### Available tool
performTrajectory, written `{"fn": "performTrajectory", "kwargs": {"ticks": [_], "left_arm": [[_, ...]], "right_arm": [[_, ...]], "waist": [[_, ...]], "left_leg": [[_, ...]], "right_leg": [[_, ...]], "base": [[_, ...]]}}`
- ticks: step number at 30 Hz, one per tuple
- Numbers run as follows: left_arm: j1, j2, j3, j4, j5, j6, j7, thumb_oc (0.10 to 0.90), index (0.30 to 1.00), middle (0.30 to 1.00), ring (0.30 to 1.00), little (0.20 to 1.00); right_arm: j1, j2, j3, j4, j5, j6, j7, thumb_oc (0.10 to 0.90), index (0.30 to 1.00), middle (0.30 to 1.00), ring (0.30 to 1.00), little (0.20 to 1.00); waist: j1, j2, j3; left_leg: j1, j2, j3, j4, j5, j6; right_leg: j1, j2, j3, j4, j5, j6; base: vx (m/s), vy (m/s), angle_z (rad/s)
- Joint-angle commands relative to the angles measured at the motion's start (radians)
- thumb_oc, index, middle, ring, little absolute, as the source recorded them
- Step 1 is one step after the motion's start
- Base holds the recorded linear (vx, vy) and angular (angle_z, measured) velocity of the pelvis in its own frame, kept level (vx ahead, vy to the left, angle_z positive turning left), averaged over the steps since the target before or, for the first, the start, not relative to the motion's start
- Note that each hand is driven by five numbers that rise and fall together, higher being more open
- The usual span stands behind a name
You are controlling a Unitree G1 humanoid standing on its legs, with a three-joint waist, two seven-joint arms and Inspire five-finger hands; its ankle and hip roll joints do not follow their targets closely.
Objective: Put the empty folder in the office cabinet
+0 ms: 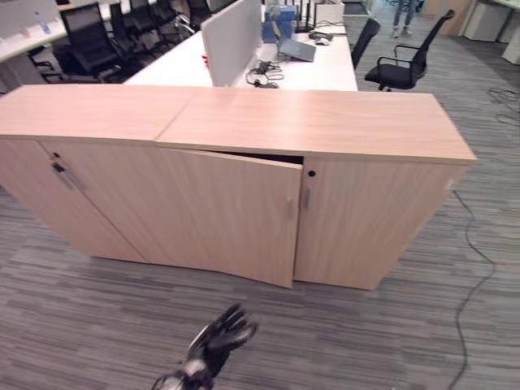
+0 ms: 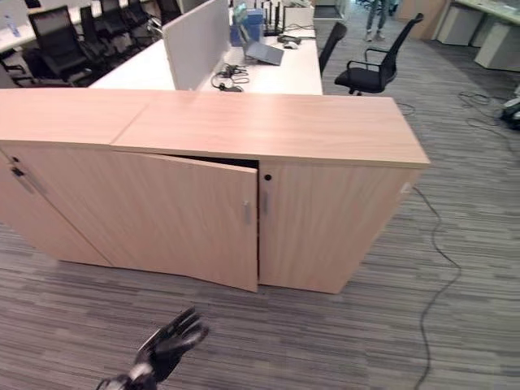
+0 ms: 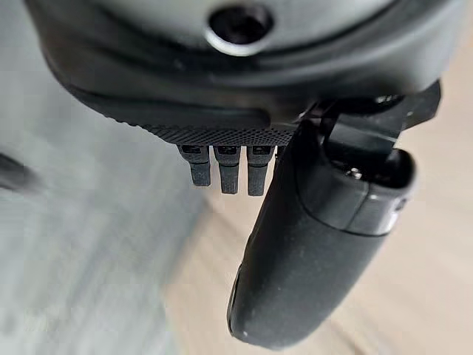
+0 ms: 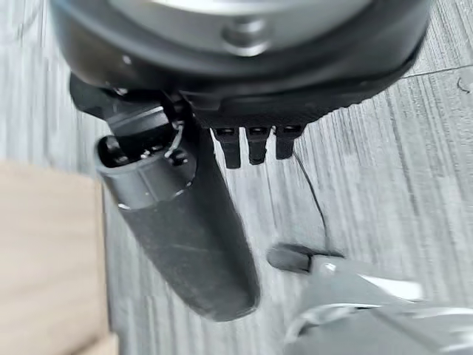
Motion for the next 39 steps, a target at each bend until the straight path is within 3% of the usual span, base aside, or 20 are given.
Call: {"fn": "performTrajectory", "kwargs": {"ticks": [1,2,4,6,8,9,11,12,13,15,17,20,23,29,32,39], "left_arm": [[-0.097,-0.139,-0.064,-0.104,-0.192,-0.025,0.077,0.800,0.900,0.900,0.900,0.900],[-0.073,-0.168,-0.005,-0.034,-0.201,-0.020,0.093,0.800,0.900,0.900,0.900,0.900],[-0.089,-0.173,0.010,0.016,-0.195,-0.013,0.094,0.800,0.900,0.900,0.900,0.900],[-0.132,-0.183,0.077,0.158,-0.156,-0.011,0.111,0.800,0.900,0.900,0.900,0.900],[-0.210,-0.167,0.135,0.362,-0.059,-0.013,0.114,0.800,0.900,0.900,0.900,0.900],[-0.303,-0.114,0.174,0.608,0.131,-0.043,0.110,0.800,0.900,0.900,0.900,0.900],[-0.329,-0.082,0.263,0.844,0.217,-0.051,0.107,0.800,0.900,0.900,0.900,0.900],[-0.321,-0.081,0.272,0.862,0.243,-0.056,0.107,0.800,0.900,0.900,0.900,0.900],[-0.321,-0.081,0.272,0.863,0.244,-0.056,0.106,0.800,0.900,0.900,0.900,0.900],[-0.302,-0.076,0.273,0.877,0.306,-0.084,0.131,0.800,0.900,0.900,0.900,0.900],[-0.300,-0.073,0.255,0.870,0.356,-0.100,0.149,0.800,0.900,0.900,0.900,0.900],[-0.303,-0.066,0.208,0.821,0.455,-0.158,0.231,0.800,0.900,0.900,0.900,0.900],[-0.327,-0.061,0.090,0.790,0.550,-0.163,0.236,0.800,0.900,0.900,0.900,0.900],[-0.374,-0.024,-0.108,0.708,0.676,-0.166,0.124,0.800,0.900,0.900,0.900,0.900],[-0.390,-0.021,-0.158,0.661,0.698,-0.171,0.111,0.800,0.900,0.900,0.900,0.900],[-0.392,-0.051,-0.163,0.711,0.722,-0.166,0.124,0.800,0.900,0.900,0.900,0.900]], "right_arm": [[-0.048,-0.081,-0.006,-0.022,0.040,0.013,-0.024,0.800,0.900,0.900,0.900,0.900],[-0.050,-0.070,-0.012,-0.058,0.075,0.007,-0.036,0.800,0.900,0.900,0.900,0.900],[-0.054,-0.057,-0.006,-0.065,0.090,0.004,-0.038,0.800,0.900,0.900,0.900,0.900],[-0.058,-0.044,-0.003,-0.069,0.110,0.006,-0.039,0.800,0.900,0.900,0.900,0.900],[-0.062,-0.031,-0.011,-0.058,0.134,0.000,-0.032,0.800,0.900,0.900,0.900,0.900],[-0.056,-0.010,-0.005,-0.033,0.152,-0.019,-0.028,0.800,0.900,0.900,0.900,0.900],[-0.031,-0.008,-0.002,0.013,0.134,-0.020,0.000,0.800,0.900,0.900,0.900,0.900],[-0.021,-0.009,-0.009,0.023,0.134,-0.024,0.005,0.800,0.900,0.900,0.900,0.900],[-0.021,-0.009,-0.008,0.024,0.134,-0.024,0.006,0.800,0.900,0.900,0.900,0.900],[-0.003,0.006,-0.019,0.033,0.147,-0.030,0.014,0.800,0.900,0.900,0.900,0.900],[0.007,0.016,-0.019,0.033,0.152,-0.035,0.016,0.800,0.900,0.900,0.900,0.900],[0.023,0.045,-0.042,0.044,0.222,-0.057,0.000,0.800,0.900,0.900,0.900,0.900],[0.034,0.052,-0.033,0.043,0.267,-0.083,-0.019,0.800,0.900,0.900,0.900,0.900],[0.032,0.029,0.016,-0.001,0.218,-0.088,-0.002,0.800,0.900,0.900,0.900,0.900],[0.030,0.026,0.026,-0.024,0.214,-0.089,0.003,0.800,0.900,0.900,0.900,0.900],[0.033,0.037,0.016,-0.007,0.227,-0.087,0.002,0.800,0.900,0.900,0.900,0.900]], "waist": [[0.033,0.018,0.025],[0.051,0.007,0.045],[0.054,0.003,0.049],[0.064,0.005,0.062],[0.065,0.013,0.071],[0.055,0.008,0.068],[0.044,0.010,0.041],[0.042,0.012,0.031],[0.043,0.012,0.032],[0.031,0.014,-0.010],[0.028,0.010,-0.025],[0.033,-0.026,-0.048],[0.024,-0.037,-0.048],[-0.027,-0.013,-0.058],[-0.038,-0.004,-0.062],[-0.045,0.001,-0.061]], "left_leg": [[-0.015,-0.229,-0.075,0.024,-0.278,0.119],[-0.047,-0.326,-0.119,0.070,-0.337,0.140],[-0.066,-0.352,-0.129,0.086,-0.348,0.144],[-0.114,-0.457,-0.179,0.086,-0.360,0.162],[-0.107,-0.501,-0.201,0.001,-0.320,0.157],[-0.088,-0.503,-0.196,-0.037,-0.299,0.148],[-0.016,-0.502,-0.188,-0.145,-0.291,0.158],[0.006,-0.499,-0.186,-0.180,-0.284,0.165],[0.010,-0.499,-0.185,-0.185,-0.282,0.165],[0.076,-0.473,-0.169,-0.347,-0.221,0.163],[0.088,-0.465,-0.164,-0.384,-0.199,0.160],[0.078,-0.474,-0.176,-0.386,-0.203,0.151],[0.085,-0.471,-0.187,-0.386,-0.207,0.157],[0.090,-0.464,-0.160,-0.386,-0.220,0.161],[0.096,-0.465,-0.157,-0.386,-0.228,0.166],[0.115,-0.468,-0.154,-0.386,-0.242,0.173]], "right_leg": [[0.051,-0.032,0.044,-0.023,-0.112,0.120],[0.055,-0.024,0.095,-0.020,-0.103,0.130],[0.051,-0.025,0.111,-0.017,-0.098,0.131],[0.048,-0.019,0.153,-0.012,-0.090,0.139],[0.051,0.003,0.193,-0.005,-0.084,0.145],[0.052,0.007,0.213,-0.004,-0.084,0.142],[0.058,0.009,0.234,-0.004,-0.088,0.142],[0.055,0.008,0.234,-0.001,-0.088,0.142],[0.056,0.007,0.235,-0.001,-0.088,0.142],[0.037,-0.005,0.228,0.003,-0.087,0.149],[0.032,-0.009,0.230,0.001,-0.088,0.149],[0.037,-0.023,0.203,-0.016,-0.085,0.158],[0.041,-0.027,0.184,-0.019,-0.085,0.171],[0.034,-0.032,0.194,-0.017,-0.079,0.179],[0.033,-0.036,0.201,-0.008,-0.081,0.179],[0.046,-0.039,0.206,-0.006,-0.088,0.179]], "base": [[-0.07,-0.144,-0.93],[-0.06,-0.104,-0.95],[-0.04,-0.027,-1.15],[-0.02,0.049,-1.06],[0.02,0.060,-0.87],[0.04,0.090,-1.26],[0.09,0.150,-0.72],[0.07,0.110,-0.49],[0.09,0.131,-0.40],[0.10,0.127,-0.17],[0.05,0.063,-0.12],[0.04,0.033,-0.07],[0.00,0.005,0.00],[-0.02,0.039,0.08],[0.00,0.062,-0.13],[0.03,0.032,-0.05]]}}
